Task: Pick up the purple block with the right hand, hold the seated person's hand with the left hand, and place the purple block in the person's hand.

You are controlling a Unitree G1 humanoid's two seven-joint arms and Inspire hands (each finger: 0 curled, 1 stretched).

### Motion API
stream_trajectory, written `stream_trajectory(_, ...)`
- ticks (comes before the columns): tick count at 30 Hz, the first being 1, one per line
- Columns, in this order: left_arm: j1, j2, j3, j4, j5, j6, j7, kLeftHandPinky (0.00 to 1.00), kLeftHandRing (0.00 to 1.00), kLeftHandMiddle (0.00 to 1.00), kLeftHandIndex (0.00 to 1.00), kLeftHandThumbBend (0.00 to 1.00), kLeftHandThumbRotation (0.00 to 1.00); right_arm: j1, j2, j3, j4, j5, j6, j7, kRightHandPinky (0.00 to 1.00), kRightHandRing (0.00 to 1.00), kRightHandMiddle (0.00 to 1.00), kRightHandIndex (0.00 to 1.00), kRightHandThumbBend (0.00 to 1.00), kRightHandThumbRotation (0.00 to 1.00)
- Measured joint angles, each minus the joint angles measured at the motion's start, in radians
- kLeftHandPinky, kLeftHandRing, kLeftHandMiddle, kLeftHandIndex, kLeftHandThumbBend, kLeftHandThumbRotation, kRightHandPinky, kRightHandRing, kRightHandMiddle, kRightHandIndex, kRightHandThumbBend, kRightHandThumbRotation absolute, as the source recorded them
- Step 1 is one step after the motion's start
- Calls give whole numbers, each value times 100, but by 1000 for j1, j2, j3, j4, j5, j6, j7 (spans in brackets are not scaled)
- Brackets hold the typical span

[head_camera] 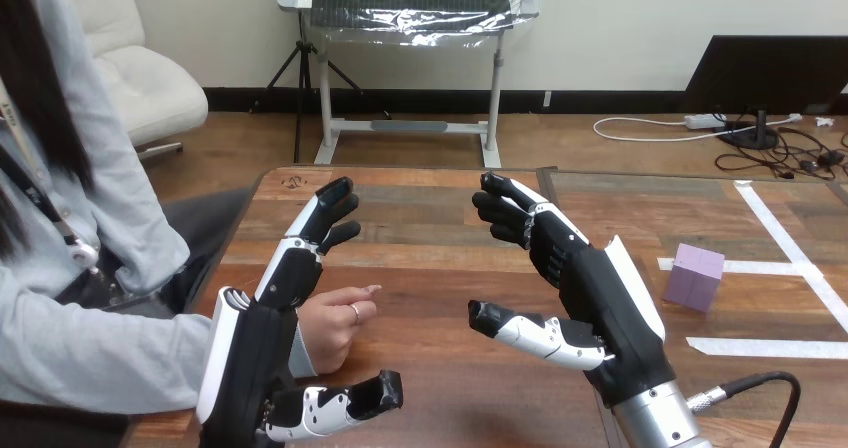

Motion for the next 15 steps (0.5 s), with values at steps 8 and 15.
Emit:
stream_trajectory(8, 0, -4, 14, 0, 9, 0, -1, 82, 90, 92, 90, 100, 65, -2, -3, -9, 24, -39, -31, -37, 81, 83, 85, 87, 100, 53)
stream_trajectory(15, 0, -8, 31, 0, 12, 0, -1, 82, 90, 93, 91, 100, 65, -7, -5, -26, 44, -48, -33, -58, 82, 84, 86, 87, 100, 53)
